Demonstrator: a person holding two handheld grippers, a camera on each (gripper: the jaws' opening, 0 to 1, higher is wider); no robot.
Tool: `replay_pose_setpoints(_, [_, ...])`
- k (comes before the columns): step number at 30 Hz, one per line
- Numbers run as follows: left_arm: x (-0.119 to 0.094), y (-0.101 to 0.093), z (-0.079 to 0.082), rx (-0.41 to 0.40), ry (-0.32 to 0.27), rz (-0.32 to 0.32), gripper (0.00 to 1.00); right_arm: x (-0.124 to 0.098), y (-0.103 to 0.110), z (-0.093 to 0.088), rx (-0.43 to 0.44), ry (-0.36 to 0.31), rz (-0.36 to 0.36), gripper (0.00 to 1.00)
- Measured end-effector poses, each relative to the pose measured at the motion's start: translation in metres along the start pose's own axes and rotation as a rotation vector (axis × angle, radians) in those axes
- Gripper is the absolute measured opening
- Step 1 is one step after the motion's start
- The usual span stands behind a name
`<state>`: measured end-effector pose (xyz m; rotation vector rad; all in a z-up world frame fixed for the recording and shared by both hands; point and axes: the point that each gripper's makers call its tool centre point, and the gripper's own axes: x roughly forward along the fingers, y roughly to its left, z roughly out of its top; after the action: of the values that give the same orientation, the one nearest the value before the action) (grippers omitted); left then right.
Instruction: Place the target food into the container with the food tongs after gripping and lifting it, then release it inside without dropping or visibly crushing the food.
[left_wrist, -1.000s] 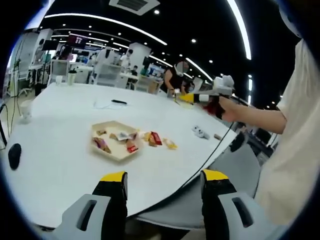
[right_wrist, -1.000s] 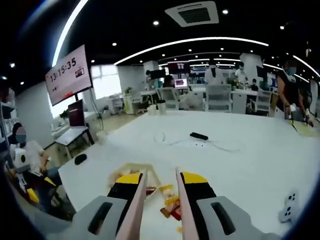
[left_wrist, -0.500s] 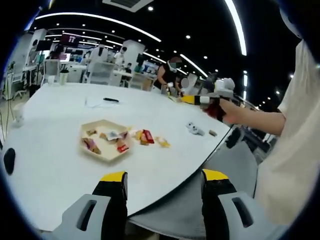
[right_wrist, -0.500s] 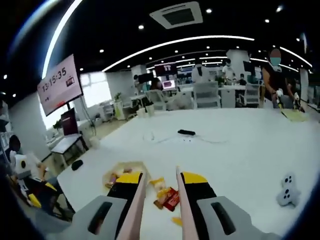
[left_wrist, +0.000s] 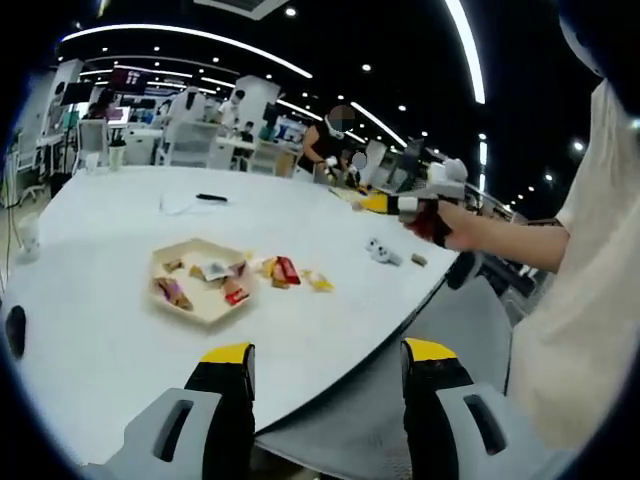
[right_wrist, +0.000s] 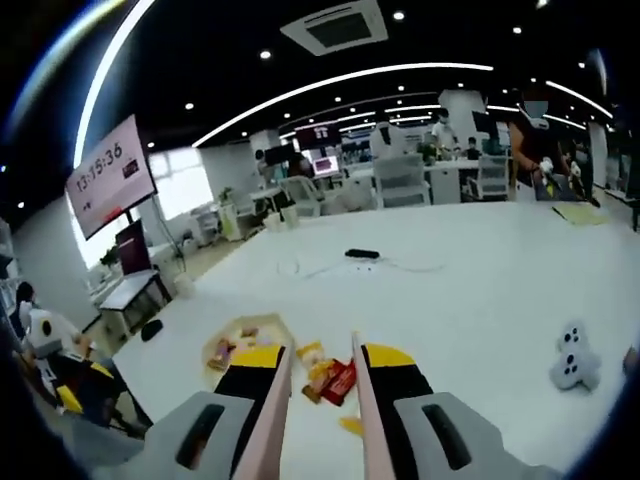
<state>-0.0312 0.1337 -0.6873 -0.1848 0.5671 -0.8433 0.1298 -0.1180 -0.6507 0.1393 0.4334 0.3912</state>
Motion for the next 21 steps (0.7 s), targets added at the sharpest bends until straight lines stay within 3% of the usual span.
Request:
replay_pose_setpoints(19, [0.002, -0.002, 0.001, 0.004, 0.006, -0.014, 0.58, -0.003, -0.003, -0.017, 0.037, 0.029, -0.014, 0.29])
replay_pose_setpoints(20, [0.002, -0.002, 0.000, 0.004, 0.007, -0.015, 0.58, -0.002, -0.003, -0.018, 0.032, 0.035, -0.014, 0.29])
replay_pose_setpoints(21, [0.002, -0.003, 0.000, 0.006, 0.011, -0.016, 0.58, -0.001, -0.004, -0.027, -0.019, 0.096, -0.023, 0.29])
